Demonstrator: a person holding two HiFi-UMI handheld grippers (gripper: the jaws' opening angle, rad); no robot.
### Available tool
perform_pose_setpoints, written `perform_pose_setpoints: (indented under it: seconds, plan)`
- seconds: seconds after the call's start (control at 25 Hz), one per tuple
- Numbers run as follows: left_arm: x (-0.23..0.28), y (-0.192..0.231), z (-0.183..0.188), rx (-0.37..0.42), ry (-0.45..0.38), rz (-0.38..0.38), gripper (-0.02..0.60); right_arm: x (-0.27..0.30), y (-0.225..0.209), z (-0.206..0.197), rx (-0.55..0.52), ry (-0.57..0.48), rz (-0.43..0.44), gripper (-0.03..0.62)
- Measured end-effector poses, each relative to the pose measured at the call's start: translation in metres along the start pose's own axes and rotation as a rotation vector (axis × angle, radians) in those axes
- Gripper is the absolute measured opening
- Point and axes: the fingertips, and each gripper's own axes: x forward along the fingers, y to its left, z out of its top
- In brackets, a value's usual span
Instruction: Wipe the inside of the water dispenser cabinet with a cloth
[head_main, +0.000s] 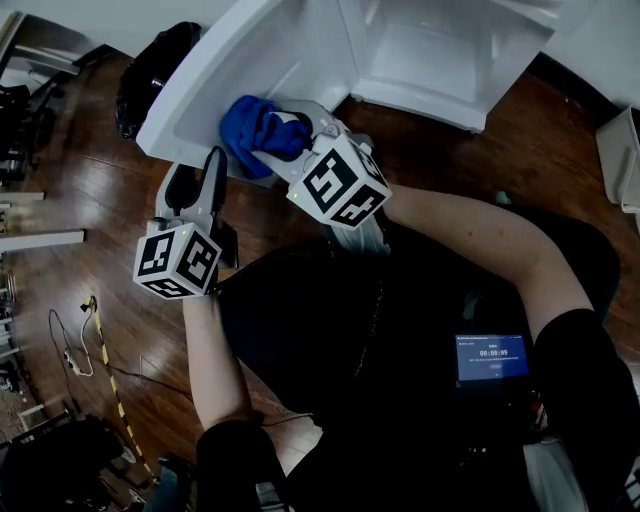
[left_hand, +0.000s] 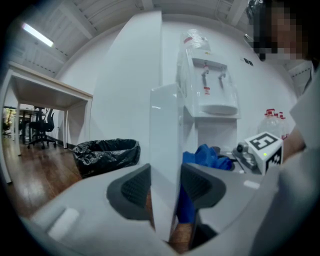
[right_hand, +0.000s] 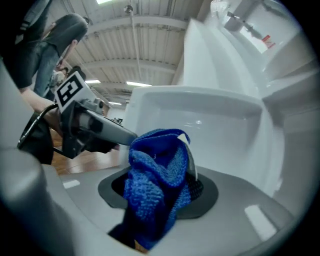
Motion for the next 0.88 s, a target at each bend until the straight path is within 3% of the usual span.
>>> perform_pose_setpoints:
  seconds: [0.08, 0.16, 0.48, 0.64, 0.76, 0.88]
  plan:
    - [-0.001, -0.001, 0.001, 0.001, -0.002, -0.001, 0.190, 0.002, 0.019, 0.002, -0.014, -0.004, 0.040, 0.196]
    - [-0.002, -0.001, 0.002, 0.001, -0.003, -0.002, 0.190, 0.002, 0.016, -0.002, -0.027, -0.007, 0.026, 0.196]
    - [0.001, 0.000, -0.002, 0.003, 0.003, 0.004, 0.190, -0.019, -0.100, -0.058, 0.025, 0.089, -0.236, 0.196]
    - [0.003, -0.001, -0.001, 0.004, 0.005, 0.002, 0.189, -0.026, -0.130, -0.073, 0.062, 0.138, -0.305, 0.196]
    - [0.002, 0.000, -0.001, 0.000, 0.003, 0.001, 0.190, -0.016, -0.106, -0.066, 0.070, 0.139, -0.257, 0.196]
    - [0.002, 0.001, 0.000, -0.005, 0.000, 0.003, 0.190, 0.003, -0.049, -0.047, 0.022, 0.120, -0.114, 0.198]
